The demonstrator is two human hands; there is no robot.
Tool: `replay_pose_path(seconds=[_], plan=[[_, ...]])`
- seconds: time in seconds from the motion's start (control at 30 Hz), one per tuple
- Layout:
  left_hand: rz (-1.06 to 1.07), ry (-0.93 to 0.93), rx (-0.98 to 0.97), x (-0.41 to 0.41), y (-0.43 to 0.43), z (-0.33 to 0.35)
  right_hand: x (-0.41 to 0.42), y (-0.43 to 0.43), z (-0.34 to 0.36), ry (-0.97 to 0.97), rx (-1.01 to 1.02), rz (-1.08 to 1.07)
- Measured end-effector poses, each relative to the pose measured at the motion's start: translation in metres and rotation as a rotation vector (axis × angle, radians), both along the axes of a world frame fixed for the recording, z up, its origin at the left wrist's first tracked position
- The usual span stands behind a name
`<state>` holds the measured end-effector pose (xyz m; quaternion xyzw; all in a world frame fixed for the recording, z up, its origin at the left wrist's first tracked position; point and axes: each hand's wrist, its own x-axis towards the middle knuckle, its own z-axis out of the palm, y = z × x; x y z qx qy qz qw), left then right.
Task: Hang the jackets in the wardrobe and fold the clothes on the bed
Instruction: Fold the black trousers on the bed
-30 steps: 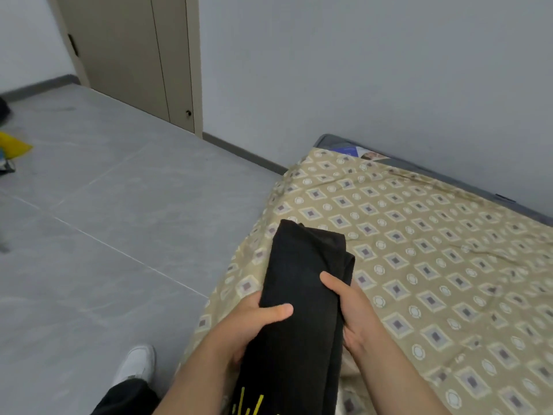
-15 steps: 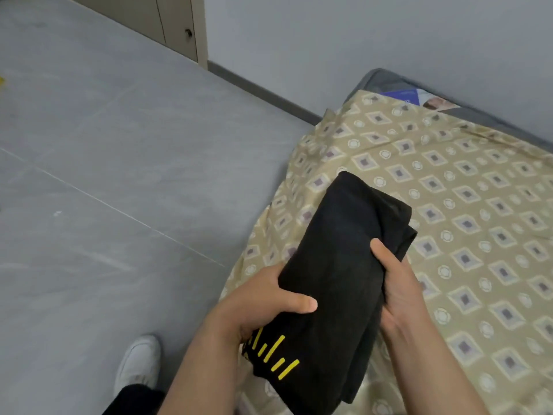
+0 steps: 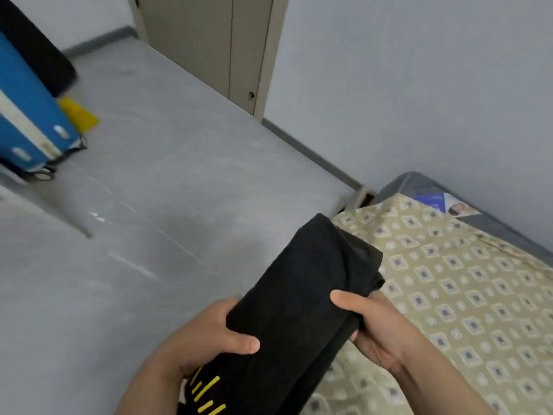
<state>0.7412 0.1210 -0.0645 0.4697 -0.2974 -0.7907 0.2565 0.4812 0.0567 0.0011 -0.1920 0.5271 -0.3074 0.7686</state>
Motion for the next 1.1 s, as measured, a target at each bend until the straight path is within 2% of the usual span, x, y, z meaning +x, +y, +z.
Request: replay_pose_path(seconds=[0.13,0.23,0.3,0.37,0.4,0.43,0.47,0.53,0.57,0.7,0.73,0.8,0.87,0.9,1.0,1.1], plan=[[0.131,0.034,-0.033,0.103,-0.011,0.093,0.111,-0.026,0.091,0.025,-0.17,0.068],[0.372,0.14,-0.071,0.181,-0.008,0.159,0.184,-0.045,0.163,-0.058,-0.279,0.053],[0.594,0.312,-0.075,0.221,0.005,0.188,0.224,-0.058,0.212,-0.14,-0.355,0.028],[0.718,0.332,-0.173,0.231,0.009,0.229,0.256,-0.07,0.258,-0.181,-0.445,0.017],[0.85,0.362,-0.206,0.249,0.007,0.247,0.268,-0.075,0.279,-0.189,-0.487,0.009],[0.931,0.49,-0.276,0.253,0.009,0.262,0.277,-0.078,0.297,-0.195,-0.523,-0.006],[0.973,0.536,-0.336,0.252,0.001,0.277,0.286,-0.081,0.315,-0.21,-0.559,-0.016],[0.902,0.495,-0.316,0.249,-0.014,0.306,0.298,-0.083,0.346,-0.257,-0.59,-0.042],[0.888,0.412,-0.302,0.251,-0.013,0.32,0.303,-0.084,0.36,-0.291,-0.592,-0.054],[0.936,0.211,-0.376,0.274,-0.019,0.384,0.327,-0.085,0.408,-0.342,-0.594,-0.052],[0.969,0.208,-0.357,0.279,-0.02,0.398,0.334,-0.085,0.419,-0.35,-0.596,-0.048],[1.04,0.328,-0.252,0.292,-0.024,0.426,0.35,-0.089,0.44,-0.399,-0.614,-0.066],[1.008,0.449,-0.157,0.296,-0.02,0.448,0.369,-0.089,0.458,-0.479,-0.616,-0.083],[0.975,0.428,-0.119,0.298,-0.014,0.459,0.379,-0.087,0.467,-0.523,-0.619,-0.083],[0.968,0.279,-0.204,0.314,0.009,0.481,0.412,-0.081,0.491,-0.627,-0.621,-0.036],[1.133,0.056,-0.342,0.342,0.037,0.508,0.453,-0.072,0.506,-0.659,-0.637,0.044]])
